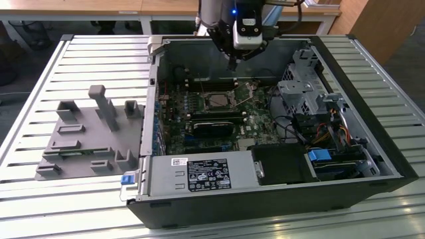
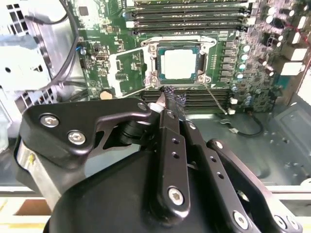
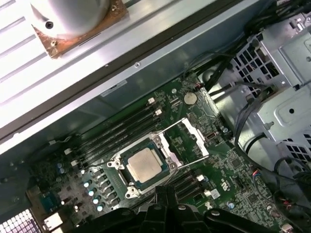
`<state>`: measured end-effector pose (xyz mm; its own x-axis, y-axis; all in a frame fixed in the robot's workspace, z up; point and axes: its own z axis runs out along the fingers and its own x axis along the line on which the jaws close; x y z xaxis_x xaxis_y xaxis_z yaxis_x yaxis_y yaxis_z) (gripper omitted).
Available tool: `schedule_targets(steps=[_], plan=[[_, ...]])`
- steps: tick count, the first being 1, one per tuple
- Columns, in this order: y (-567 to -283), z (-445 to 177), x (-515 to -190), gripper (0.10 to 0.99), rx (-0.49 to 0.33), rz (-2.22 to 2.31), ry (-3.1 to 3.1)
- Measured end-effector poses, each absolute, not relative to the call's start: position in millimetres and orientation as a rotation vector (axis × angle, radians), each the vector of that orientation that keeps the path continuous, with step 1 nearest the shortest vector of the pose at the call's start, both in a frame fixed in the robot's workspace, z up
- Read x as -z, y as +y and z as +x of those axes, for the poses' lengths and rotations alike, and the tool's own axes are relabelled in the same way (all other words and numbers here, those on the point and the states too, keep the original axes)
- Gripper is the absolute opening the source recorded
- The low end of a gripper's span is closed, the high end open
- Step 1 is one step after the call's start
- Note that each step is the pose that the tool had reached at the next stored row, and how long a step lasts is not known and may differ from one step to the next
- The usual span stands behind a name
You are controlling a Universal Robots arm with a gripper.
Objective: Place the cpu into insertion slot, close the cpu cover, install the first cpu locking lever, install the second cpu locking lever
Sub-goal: 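Close the cpu cover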
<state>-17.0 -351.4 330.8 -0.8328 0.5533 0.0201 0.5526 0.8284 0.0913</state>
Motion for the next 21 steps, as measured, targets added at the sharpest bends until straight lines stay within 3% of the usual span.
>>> schedule_targets(steps=[21], plan=[[-346,-8,-317,0.106,-0.146,0.928,2.99]])
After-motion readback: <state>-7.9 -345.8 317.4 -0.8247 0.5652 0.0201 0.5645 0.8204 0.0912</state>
